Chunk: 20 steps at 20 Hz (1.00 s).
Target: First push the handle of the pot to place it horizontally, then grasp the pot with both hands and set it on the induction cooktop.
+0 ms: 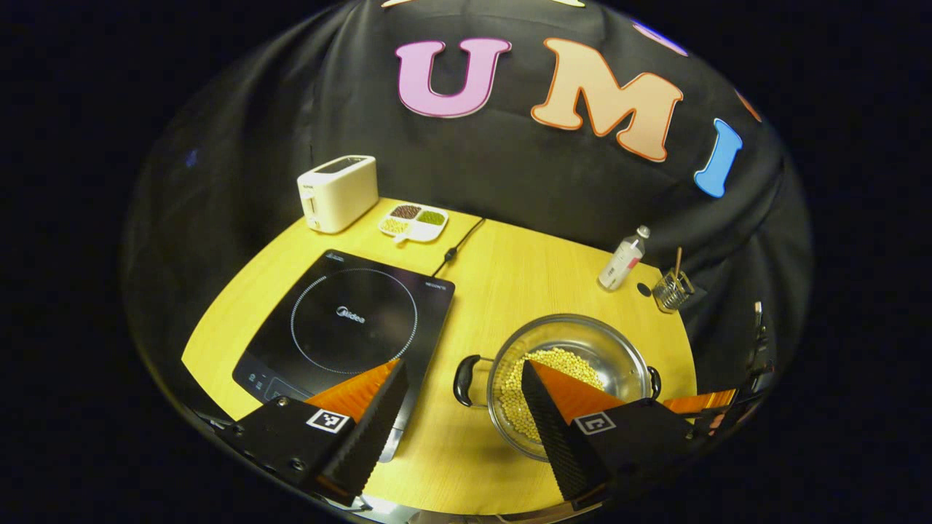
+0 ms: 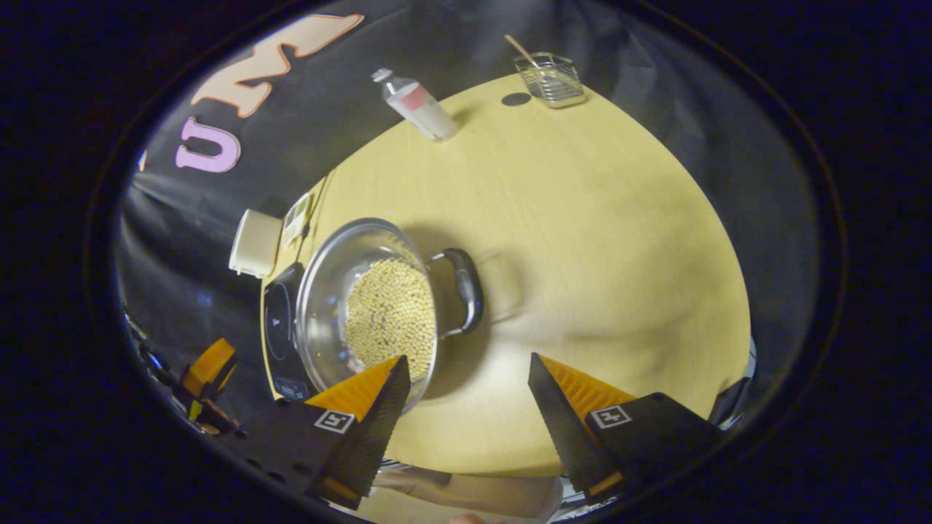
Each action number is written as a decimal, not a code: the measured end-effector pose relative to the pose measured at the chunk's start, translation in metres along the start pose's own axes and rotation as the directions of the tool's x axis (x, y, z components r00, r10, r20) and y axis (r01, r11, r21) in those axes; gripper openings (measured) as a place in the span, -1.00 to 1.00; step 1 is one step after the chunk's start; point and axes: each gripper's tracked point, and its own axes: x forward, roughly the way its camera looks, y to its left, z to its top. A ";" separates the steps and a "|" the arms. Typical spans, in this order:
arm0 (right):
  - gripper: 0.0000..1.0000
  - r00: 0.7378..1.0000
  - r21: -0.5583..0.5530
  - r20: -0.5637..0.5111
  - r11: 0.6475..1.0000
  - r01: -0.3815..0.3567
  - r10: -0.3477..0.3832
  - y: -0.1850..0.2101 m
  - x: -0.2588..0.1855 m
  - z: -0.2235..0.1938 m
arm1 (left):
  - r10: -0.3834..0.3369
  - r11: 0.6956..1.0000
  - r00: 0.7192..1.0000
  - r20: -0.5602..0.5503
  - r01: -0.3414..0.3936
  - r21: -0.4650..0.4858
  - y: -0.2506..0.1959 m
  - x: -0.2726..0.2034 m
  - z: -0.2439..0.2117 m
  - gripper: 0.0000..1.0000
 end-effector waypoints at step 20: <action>0.98 0.984 0.026 -0.144 0.995 -0.101 0.104 0.014 0.066 0.035 | -0.031 0.997 0.871 -0.490 0.063 0.048 -0.014 0.107 -0.069 0.92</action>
